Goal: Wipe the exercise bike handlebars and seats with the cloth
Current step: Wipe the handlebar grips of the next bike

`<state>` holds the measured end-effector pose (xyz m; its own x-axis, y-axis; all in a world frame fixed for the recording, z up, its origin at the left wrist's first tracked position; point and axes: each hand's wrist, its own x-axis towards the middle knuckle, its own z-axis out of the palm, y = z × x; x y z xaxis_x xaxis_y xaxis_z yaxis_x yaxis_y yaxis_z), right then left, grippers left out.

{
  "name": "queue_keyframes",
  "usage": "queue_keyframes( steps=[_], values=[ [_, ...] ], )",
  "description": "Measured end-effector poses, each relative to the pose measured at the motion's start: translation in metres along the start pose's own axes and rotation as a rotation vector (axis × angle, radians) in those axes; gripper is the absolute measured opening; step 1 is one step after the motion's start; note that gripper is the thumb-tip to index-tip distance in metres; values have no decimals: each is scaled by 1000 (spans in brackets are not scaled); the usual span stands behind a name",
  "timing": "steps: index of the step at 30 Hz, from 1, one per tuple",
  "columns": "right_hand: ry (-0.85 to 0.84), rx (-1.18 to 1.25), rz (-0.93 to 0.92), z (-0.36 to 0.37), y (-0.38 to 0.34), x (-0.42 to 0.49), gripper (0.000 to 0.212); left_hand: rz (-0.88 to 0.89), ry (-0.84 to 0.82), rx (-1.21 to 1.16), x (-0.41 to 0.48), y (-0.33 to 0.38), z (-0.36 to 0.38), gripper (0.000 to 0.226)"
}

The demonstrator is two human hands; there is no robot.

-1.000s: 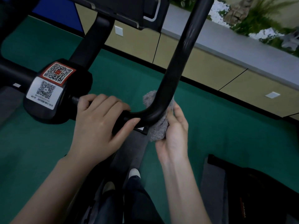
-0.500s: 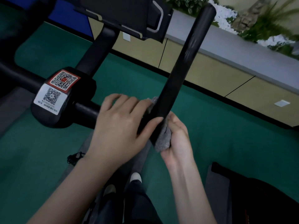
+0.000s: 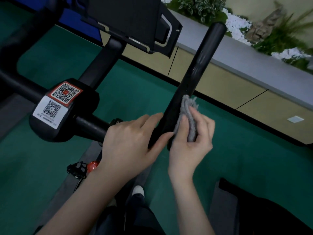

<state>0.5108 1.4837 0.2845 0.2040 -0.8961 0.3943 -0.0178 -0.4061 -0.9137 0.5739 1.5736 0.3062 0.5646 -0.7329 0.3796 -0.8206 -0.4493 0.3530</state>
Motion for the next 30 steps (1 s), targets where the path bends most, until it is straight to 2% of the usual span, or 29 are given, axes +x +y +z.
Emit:
queue_keyframes(
  steps=[7, 11, 13, 17, 19, 23, 28, 30],
  values=[
    [-215, -185, -244, 7, -4, 65, 19, -28, 6, -6, 0, 1, -1, 44],
    [-443, -253, -425, -9, -8, 61, 15, -39, 11, 11, 0, 1, -1, 44],
    [-515, -294, -420, -8, -12, 74, 16, -48, 11, 2, 0, 1, -1, 46],
    [-516, -368, -343, 2, -23, 95, 15, -44, 28, -7, -1, 0, -1, 48],
    [-621, -389, -379, 2, -30, 91, 14, -43, 36, -11, -1, -1, 0, 47],
    [-984, -519, -463, 2, -46, 97, 14, -43, 38, -25, -1, -1, 2, 48],
    [-1017, -760, -513, 19, -57, 117, 16, -32, 19, -9, -1, -1, -1, 48],
    [-1126, -786, -495, 24, -61, 113, 12, -41, 5, 14, -1, -1, -2, 49]
  ],
)
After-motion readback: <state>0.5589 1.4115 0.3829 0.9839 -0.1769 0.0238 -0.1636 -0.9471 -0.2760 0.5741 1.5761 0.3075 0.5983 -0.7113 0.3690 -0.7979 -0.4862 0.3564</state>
